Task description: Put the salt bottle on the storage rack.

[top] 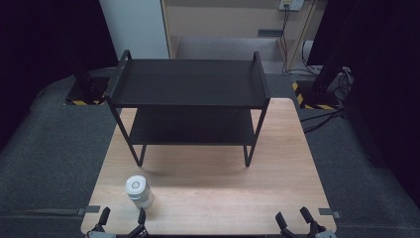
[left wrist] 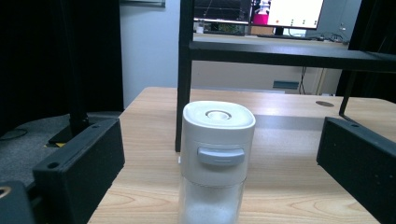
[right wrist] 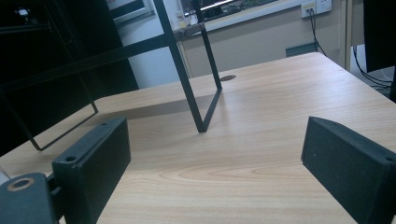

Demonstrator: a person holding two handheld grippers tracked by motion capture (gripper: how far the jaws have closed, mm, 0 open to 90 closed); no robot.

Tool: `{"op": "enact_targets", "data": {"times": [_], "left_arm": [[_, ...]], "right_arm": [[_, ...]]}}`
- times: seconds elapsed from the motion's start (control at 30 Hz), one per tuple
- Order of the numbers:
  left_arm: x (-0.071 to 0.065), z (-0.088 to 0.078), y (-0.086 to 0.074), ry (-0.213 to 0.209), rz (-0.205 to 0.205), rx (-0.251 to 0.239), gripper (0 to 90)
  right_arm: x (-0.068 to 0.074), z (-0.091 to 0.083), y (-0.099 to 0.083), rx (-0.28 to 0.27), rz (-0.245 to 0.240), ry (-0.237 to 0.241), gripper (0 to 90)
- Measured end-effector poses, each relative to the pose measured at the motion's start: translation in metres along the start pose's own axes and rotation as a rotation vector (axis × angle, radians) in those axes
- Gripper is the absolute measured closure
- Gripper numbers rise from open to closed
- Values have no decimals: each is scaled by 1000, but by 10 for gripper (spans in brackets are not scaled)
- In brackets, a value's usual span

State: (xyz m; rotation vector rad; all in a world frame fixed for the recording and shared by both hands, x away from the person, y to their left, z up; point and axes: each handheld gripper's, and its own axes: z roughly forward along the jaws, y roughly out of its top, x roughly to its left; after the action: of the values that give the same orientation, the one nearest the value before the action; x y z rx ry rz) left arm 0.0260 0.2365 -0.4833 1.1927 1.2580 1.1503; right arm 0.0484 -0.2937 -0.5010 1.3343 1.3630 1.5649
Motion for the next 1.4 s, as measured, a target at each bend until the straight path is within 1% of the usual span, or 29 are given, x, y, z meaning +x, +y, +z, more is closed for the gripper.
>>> {"op": "enact_targets", "data": {"times": [0.3, 0.53, 0.77, 1.0, 1.17, 1.23, 1.4], "left_arm": [[-2, -2, -2, 0, -5, -10, 0], [-3, 0, -3, -4, 2, -2, 0], [-4, 3, -3, -7, 1, 1, 0], [-5, 7, -4, -13, 4, 10, 0], [-7, 10, -5, -5, 6, 11, 0], [-9, 12, -7, 2, 11, 8, 0], [-10, 21, -9, 2, 24, 21, 0]], "right_arm": [[-1, -6, -1, -1, 10, -6, 80], [-1, -6, -2, 4, 11, -3, 79], [-2, -4, -2, 5, 12, -10, 79], [-4, -3, -2, 6, 12, -15, 78], [-5, -2, -2, 9, 11, -17, 78], [-6, -1, -2, 12, 12, -19, 78], [-7, 1, -2, 19, 13, -18, 78]]}}
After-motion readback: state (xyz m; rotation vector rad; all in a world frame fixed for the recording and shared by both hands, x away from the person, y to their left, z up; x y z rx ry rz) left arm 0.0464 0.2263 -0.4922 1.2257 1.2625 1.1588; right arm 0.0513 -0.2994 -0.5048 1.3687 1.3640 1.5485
